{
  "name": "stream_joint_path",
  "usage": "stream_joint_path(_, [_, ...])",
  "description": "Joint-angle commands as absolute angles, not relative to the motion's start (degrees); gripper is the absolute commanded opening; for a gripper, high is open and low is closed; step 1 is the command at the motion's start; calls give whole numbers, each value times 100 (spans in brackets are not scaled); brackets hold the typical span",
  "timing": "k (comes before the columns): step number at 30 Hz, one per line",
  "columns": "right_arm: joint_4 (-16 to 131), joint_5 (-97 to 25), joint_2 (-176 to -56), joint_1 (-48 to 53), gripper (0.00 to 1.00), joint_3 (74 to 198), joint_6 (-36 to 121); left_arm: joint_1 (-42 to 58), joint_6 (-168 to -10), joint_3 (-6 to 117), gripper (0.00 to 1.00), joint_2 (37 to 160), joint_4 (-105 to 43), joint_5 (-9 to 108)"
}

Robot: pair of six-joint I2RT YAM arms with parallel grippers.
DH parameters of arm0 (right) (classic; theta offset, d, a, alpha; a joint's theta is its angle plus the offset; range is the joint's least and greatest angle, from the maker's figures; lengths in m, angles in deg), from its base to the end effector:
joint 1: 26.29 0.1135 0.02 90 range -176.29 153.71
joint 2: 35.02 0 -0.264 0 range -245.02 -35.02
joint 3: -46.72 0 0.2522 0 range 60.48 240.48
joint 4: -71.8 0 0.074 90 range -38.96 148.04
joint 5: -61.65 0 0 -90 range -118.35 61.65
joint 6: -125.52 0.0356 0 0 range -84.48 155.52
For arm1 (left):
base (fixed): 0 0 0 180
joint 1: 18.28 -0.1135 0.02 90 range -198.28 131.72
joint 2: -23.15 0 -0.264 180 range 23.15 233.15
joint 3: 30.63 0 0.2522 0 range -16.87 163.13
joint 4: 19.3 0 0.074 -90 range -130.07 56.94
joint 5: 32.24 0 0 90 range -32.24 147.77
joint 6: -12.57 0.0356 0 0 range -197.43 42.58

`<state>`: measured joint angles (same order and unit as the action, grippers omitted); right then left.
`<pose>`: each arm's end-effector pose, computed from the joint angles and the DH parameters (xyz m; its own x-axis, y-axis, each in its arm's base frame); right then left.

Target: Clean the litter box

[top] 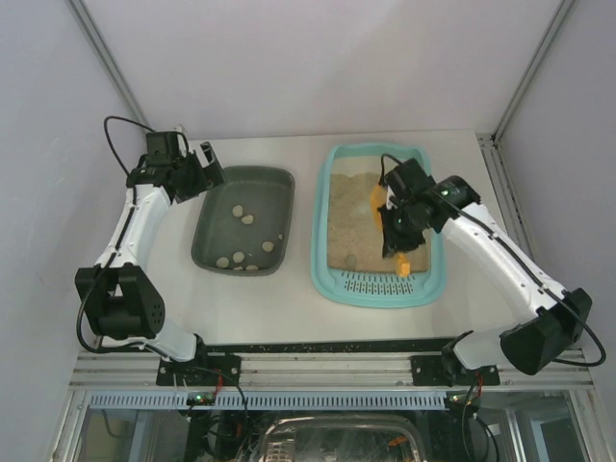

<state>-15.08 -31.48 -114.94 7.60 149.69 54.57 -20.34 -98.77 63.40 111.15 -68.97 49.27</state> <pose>0.2099 0.1433 0.3739 -0.8925 -0.2069 -0.4009 -0.3020 0.9341 0.1903 0.3406 0.0070 0.3285 -0.6683 -0.3842 -0.6370 -0.1846 0.9152 -0.3583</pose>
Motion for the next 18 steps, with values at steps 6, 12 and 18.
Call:
stream_joint_path(6, [-1486,-4267,-12057,405,0,13201,5427,-1163,-10632,7291,100,11517,-7085,5454])
stream_joint_path(12, [-1336,-3936,-12087,215,0,13198,5683,-382,-10810,8317,100,12251,-7530,5669])
stream_joint_path(18, [-732,-3872,-11277,-397,0,13381,6267,519,-10882,9018,100,12751,-7638,6225])
